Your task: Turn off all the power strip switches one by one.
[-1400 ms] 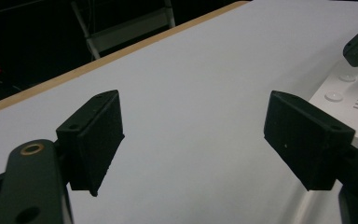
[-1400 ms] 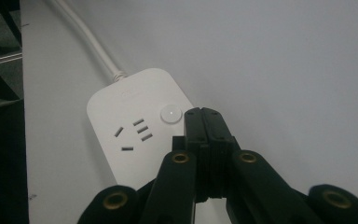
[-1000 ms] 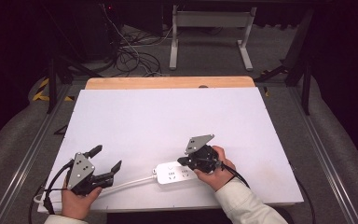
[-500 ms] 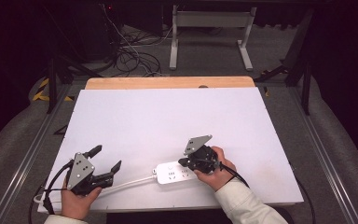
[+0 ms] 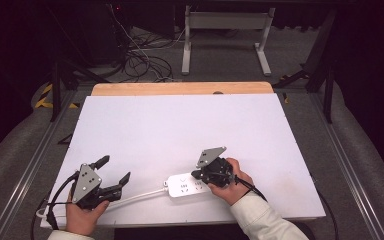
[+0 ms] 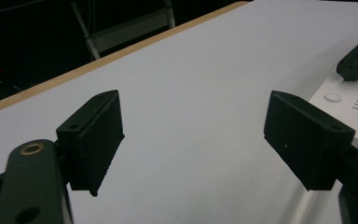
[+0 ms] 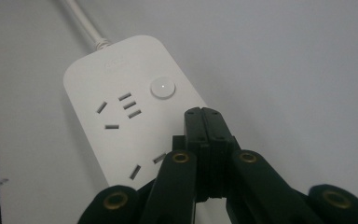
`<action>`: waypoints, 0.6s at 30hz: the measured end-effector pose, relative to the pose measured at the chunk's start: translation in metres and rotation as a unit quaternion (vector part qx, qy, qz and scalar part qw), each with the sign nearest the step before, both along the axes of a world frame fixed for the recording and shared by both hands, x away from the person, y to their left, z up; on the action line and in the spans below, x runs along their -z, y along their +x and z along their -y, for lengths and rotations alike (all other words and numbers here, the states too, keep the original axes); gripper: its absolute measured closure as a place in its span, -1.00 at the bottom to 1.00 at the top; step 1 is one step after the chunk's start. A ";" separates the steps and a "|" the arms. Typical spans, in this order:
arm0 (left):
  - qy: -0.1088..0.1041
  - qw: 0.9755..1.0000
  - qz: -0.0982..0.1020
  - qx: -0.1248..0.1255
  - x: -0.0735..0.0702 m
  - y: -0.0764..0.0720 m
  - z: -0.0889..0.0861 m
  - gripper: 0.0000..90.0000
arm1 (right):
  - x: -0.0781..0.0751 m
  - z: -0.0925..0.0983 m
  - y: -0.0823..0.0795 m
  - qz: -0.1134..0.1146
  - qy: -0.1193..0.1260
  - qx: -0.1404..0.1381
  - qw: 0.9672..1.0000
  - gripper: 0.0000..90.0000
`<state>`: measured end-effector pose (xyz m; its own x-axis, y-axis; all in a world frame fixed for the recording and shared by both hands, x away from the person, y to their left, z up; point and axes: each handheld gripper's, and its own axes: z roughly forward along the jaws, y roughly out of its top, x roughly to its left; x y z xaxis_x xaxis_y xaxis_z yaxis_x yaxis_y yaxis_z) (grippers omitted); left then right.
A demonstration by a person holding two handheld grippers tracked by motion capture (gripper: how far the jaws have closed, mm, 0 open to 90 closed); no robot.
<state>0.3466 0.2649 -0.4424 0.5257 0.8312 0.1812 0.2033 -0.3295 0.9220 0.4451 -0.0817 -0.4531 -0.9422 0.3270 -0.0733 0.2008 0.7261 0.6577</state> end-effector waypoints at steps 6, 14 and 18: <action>0.003 1.000 0.001 0.000 0.000 0.000 0.000 -0.55 | 0.000 0.000 0.001 -0.008 0.003 0.002 1.000 1.00; 0.005 1.000 0.001 0.001 0.000 0.000 0.000 -0.55 | 0.000 0.000 0.003 -0.017 0.002 0.004 1.000 1.00; 0.006 1.000 0.000 0.000 0.000 0.000 0.001 -0.55 | 0.000 0.000 0.004 -0.024 0.001 0.006 1.000 1.00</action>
